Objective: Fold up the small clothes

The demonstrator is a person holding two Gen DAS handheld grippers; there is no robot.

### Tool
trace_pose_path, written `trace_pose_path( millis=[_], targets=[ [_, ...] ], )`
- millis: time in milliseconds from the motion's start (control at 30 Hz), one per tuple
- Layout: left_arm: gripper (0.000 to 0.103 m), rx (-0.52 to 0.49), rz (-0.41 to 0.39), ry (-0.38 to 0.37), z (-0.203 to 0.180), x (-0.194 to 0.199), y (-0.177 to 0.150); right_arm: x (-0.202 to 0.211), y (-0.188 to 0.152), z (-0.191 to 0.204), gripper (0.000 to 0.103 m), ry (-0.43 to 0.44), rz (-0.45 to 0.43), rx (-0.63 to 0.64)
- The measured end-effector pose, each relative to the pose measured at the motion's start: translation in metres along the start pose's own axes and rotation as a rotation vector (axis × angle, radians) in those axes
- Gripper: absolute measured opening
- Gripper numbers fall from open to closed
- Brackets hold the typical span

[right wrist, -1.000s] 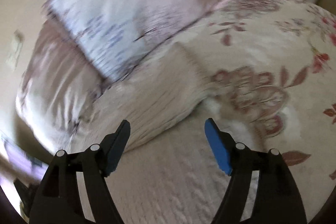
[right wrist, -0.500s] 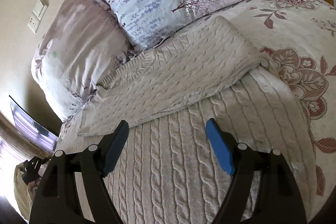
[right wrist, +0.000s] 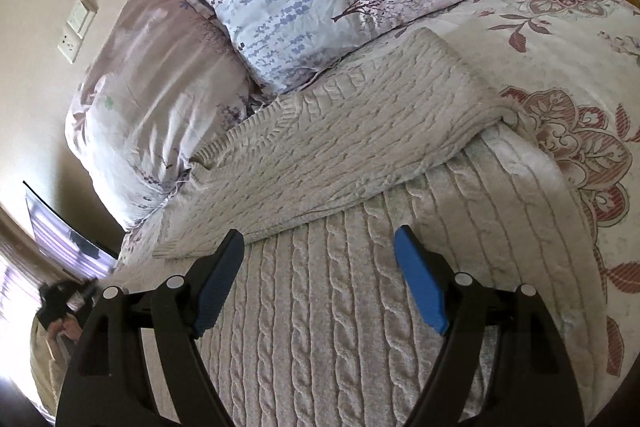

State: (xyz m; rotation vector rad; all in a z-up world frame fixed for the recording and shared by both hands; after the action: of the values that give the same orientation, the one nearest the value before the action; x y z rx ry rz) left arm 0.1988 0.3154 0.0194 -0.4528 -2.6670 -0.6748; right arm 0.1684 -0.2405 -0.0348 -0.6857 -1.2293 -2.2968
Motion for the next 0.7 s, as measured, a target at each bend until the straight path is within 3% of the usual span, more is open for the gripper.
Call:
trace_pose_path(
  millis=[133,367,567,633,700],
  targets=[
    [0.007,-0.204,0.059,-0.077,-0.068,-0.016,-0.030,0.001,0.000,-0.001,0.079,0.010,-0.001,-0.008],
    [0.007,-0.494,0.215,-0.183,-0.146,-0.055,-0.123,0.001,-0.001,-0.002,0.079,0.019,-0.001,-0.015],
    [0.008,-0.707,0.385,-0.157,-0.156,-0.088,-0.214,0.000,-0.001,-0.002,0.079,0.008,0.007,-0.004],
    [0.010,-0.721,0.433,-0.136,-0.147,-0.096,-0.228,0.001,-0.002,0.004,0.079,-0.017,0.026,0.040],
    [0.018,-0.711,0.466,-0.129,-0.134,-0.096,-0.233,0.004,-0.003,0.014,0.079,-0.030,0.047,0.101]
  ],
)
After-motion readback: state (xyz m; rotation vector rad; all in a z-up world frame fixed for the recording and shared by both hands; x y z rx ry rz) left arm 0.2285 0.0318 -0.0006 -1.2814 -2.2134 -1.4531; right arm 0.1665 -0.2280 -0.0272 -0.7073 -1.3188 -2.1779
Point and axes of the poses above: each gripper's, at about its wrist camera, not at the fingertips, and x roughly against the way its jaws point, z to its left, y to its top, the point moved 4 cm from there along -x, roughly the way its jaws point, and after that the axes turned 7 degrees about -y, right-handed, at the moved point
